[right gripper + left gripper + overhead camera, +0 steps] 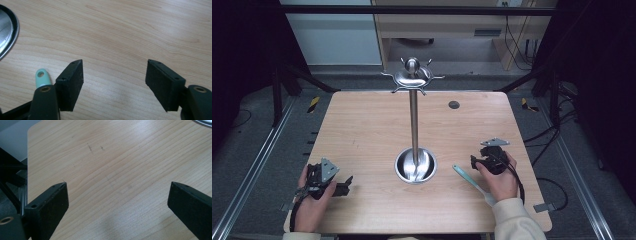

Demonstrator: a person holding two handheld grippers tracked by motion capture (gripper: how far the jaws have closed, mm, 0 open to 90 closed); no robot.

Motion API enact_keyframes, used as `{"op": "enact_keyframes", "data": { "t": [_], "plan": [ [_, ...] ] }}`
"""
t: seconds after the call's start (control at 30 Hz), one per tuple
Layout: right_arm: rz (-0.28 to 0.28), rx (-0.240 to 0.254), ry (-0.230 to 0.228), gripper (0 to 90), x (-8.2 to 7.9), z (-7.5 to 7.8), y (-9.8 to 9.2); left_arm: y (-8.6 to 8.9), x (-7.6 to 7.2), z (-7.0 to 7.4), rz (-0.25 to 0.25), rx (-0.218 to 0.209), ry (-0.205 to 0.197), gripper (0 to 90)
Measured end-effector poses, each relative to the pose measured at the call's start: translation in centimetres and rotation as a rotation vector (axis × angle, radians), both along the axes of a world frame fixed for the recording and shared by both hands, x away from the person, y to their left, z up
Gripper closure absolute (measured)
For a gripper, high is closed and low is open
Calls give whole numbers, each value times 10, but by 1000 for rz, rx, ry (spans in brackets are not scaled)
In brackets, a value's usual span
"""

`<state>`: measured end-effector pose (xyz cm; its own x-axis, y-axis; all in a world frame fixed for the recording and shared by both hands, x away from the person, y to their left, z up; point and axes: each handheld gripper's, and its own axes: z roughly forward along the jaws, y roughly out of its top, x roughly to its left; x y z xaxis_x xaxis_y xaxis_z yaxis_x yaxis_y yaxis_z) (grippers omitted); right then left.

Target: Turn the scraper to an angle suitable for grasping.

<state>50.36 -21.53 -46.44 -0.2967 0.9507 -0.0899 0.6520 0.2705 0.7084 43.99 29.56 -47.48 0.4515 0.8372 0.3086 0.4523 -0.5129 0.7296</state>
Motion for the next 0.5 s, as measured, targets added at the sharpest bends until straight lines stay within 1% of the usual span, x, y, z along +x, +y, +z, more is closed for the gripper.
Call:
{"op": "enact_keyframes", "data": {
  "t": [0.03, 0.1, 0.13, 0.17, 0.2, 0.23, 0.27, 0.3, 0.33, 0.4, 0.43, 0.5],
  "plan": [
    [0, 2, 1, 326, 0, 0, 0, 0, 0, 0, -1, 1, 0, 31],
    [11, -1, 4, 379, -1, 0, 1, 0, 0, 0, -1, 2, 0, 31],
    [11, -1, 4, 379, -1, 0, 1, 0, 0, 0, -1, 2, 0, 31],
    [14, 0, 5, 402, -2, 0, 1, 0, 0, 0, -1, 2, 0, 31],
    [27, 3, 5, 475, -3, 0, 3, 0, 0, 0, -1, 1, 0, 31],
    [35, 5, 8, 504, -3, 0, 3, 0, 0, 0, 0, 1, 0, 31],
    [35, 5, 8, 504, -3, 0, 3, 0, 0, 0, 0, 1, 0, 31],
    [45, 8, 9, 541, -3, 0, 4, 0, 0, 0, 0, 0, 0, 31],
    [71, 3, 17, 605, -4, 0, 6, 0, 0, 0, -1, -2, 0, 31],
    [100, -5, 30, 680, -4, -1, 9, 0, 0, 0, -1, 0, 1, 31],
    [111, -2, 37, 707, -5, -1, 10, 0, 0, 0, -2, 1, 1, 31],
    [140, -12, 36, 757, -6, -2, 13, -1, 0, 0, -2, 1, 1, 31]
  ]
}}
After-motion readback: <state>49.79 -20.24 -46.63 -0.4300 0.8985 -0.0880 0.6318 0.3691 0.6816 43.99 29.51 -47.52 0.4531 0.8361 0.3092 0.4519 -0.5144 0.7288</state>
